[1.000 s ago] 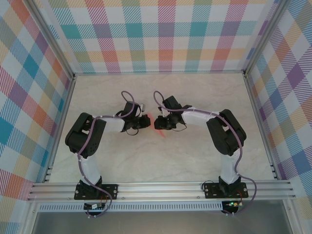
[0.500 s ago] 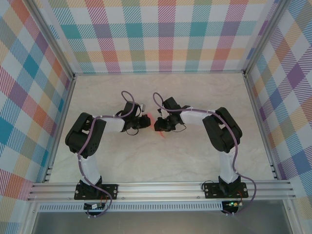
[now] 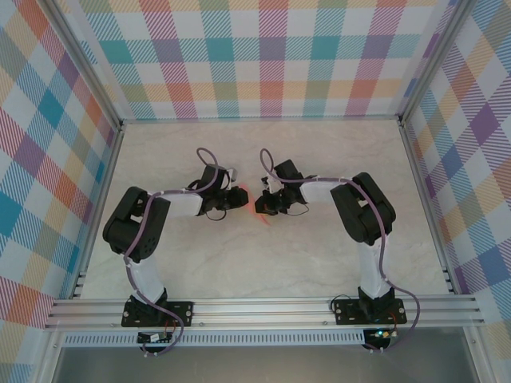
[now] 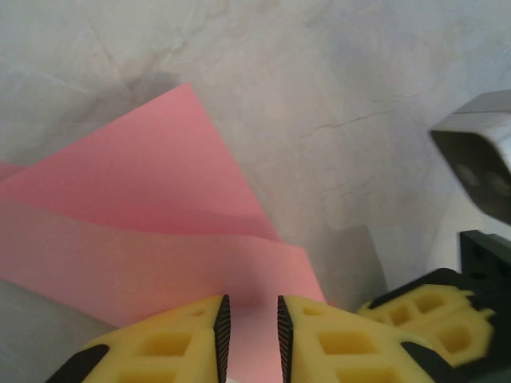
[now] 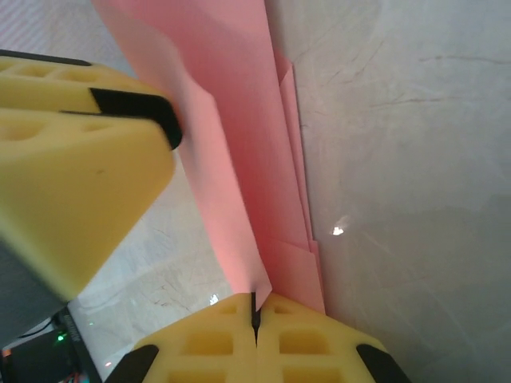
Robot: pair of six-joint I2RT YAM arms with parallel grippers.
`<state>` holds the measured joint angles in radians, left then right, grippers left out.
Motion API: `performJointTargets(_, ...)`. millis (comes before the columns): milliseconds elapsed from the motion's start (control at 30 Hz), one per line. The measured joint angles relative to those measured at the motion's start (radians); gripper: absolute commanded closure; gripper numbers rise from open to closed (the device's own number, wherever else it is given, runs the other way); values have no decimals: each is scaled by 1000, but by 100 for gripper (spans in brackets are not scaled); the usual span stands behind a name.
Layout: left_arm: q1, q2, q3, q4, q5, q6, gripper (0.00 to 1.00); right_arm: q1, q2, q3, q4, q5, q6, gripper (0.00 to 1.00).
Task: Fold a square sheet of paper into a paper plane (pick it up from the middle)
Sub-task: Fold the wing for the fifth time at the center of the table.
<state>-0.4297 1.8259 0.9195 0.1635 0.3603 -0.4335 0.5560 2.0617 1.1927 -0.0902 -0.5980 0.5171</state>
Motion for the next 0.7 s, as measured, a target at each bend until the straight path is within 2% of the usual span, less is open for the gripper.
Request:
performJointTargets(300, 0, -29, -67, 101, 55, -20, 73, -40, 6, -28, 79, -98, 57, 100)
performJointTargets(700, 0, 8, -79, 167, 89, -23, 78, -54, 37, -32, 106, -147, 82, 100)
